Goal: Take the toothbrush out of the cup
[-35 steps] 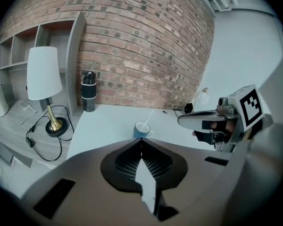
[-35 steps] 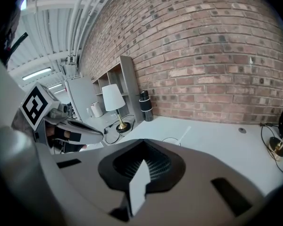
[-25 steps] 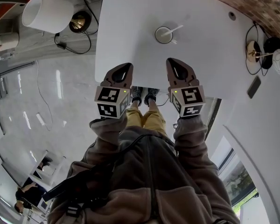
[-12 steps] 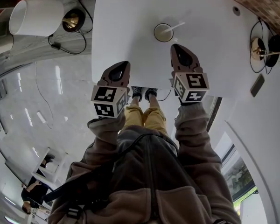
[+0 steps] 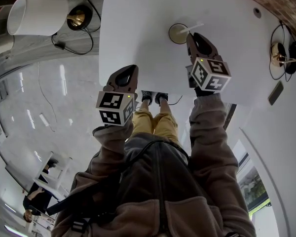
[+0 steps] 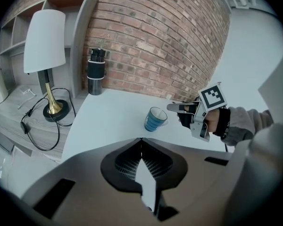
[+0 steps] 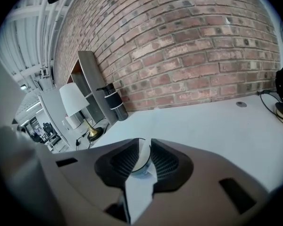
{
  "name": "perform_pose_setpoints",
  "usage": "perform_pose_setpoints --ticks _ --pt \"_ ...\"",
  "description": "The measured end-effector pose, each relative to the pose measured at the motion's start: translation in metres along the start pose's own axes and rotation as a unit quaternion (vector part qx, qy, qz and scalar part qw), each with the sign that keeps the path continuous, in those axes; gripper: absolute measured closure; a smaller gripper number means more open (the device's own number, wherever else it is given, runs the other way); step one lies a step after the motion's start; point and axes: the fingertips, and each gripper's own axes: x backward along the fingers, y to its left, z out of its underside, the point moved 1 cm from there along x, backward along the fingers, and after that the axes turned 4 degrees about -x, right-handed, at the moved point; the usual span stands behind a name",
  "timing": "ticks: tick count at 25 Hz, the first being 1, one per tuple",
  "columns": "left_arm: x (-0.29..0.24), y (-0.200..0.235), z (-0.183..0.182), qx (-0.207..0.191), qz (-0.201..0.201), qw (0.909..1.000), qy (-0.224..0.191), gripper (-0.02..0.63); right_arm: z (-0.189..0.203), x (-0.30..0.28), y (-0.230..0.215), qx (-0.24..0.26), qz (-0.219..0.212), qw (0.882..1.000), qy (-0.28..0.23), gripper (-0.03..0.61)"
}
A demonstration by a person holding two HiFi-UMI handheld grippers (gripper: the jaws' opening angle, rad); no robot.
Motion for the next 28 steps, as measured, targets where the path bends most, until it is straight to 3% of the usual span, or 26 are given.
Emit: perform_pose_setpoints --ticks 14,28 --pt "0.006 0.007 0.011 0.011 -0.005 0.9999 0.006 0.608 -0.005 -0.026 0.0 -0.008 0.011 1.0 0.0 0.517" --pt "0.017 0.001 0.004 0.004 -0.003 1.0 -0.008 0.609 -0.021 -0.006 0.02 0.052 -0.008 0.998 -0.031 0.532"
